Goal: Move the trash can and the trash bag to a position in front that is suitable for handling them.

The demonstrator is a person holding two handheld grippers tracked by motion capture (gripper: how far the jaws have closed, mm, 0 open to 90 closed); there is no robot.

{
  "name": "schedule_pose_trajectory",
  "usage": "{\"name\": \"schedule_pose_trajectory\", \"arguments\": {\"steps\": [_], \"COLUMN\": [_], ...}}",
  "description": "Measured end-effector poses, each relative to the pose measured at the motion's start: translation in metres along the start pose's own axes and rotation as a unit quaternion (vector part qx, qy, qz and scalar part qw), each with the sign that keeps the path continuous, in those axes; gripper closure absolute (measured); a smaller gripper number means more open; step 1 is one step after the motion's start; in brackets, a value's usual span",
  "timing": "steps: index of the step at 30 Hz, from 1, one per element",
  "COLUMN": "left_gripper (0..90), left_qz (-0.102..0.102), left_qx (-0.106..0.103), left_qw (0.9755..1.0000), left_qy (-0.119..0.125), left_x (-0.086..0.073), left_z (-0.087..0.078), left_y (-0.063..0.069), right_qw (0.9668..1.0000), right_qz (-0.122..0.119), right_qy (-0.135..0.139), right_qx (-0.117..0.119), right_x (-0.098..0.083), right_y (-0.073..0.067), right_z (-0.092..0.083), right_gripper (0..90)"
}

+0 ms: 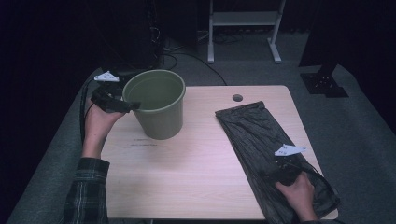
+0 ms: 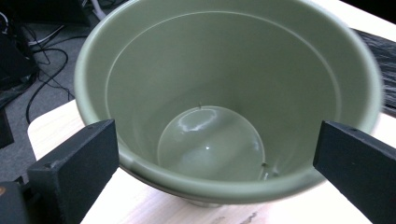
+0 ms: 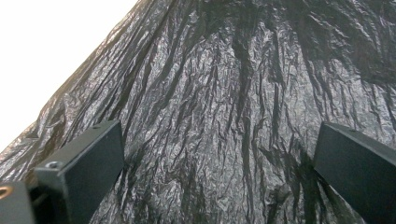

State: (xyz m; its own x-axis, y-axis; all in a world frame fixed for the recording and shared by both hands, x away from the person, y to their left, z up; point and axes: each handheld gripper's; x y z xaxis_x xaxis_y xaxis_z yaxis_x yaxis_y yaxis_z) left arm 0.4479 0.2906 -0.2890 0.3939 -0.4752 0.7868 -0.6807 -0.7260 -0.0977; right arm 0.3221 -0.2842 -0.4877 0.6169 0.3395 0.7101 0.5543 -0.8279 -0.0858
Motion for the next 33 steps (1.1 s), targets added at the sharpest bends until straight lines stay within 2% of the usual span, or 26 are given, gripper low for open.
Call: {"name": "schedule_pose_trajectory", "arguments": {"steps": [3, 12, 14, 25, 27, 31, 33], "left_gripper": [0.0, 0.0, 0.0, 0.0, 0.0, 0.0, 0.0], "left_qz": [-0.007, -0.002, -0.013, -0.027, -0.026, -0.02, -0.022], "left_qx": [0.001, 0.005, 0.0, -0.013, -0.021, -0.017, -0.027], "left_qw": [1.0, 0.9997, 0.9996, 0.9993, 0.9991, 0.9993, 0.9991], "left_qy": [-0.004, -0.025, -0.024, -0.021, -0.024, -0.025, -0.025], "left_x": [-0.001, -0.004, -0.007, -0.01, -0.009, -0.009, -0.01], "left_z": [0.006, 0.019, 0.022, 0.028, 0.03, 0.03, 0.03], "left_y": [-0.007, -0.021, -0.025, -0.027, -0.025, -0.019, -0.016], "right_qw": [1.0, 1.0, 1.0, 1.0, 1.0, 1.0, 1.0], "right_qz": [0.0, -0.002, -0.002, -0.003, -0.004, -0.004, -0.004], "right_qy": [0.0, -0.001, -0.001, -0.001, -0.001, -0.001, -0.001], "right_qx": [0.0, 0.002, 0.002, 0.003, 0.003, 0.003, 0.003], "right_x": [0.0, 0.0, 0.0, 0.0, 0.0, 0.0, 0.0], "right_y": [0.0, 0.0, 0.0, 0.0, 0.0, 0.0, 0.0], "right_z": [0.0, 0.0, 0.0, 0.0, 0.0, 0.0, 0.0], "right_gripper": [0.6, 0.6, 0.6, 0.6, 0.6, 0.6, 0.6]}}
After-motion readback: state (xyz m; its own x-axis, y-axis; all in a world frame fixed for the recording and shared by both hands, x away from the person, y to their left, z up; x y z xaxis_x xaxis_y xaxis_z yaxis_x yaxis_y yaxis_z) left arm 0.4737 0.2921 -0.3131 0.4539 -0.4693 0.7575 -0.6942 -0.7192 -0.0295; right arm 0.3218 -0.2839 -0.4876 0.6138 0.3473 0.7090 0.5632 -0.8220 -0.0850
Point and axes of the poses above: each handheld gripper's, and its own axes: z roughly forward along the jaws, x roughly out of its top, y roughly to its right, and after that the axes turned 6 degrees about z, right-handed
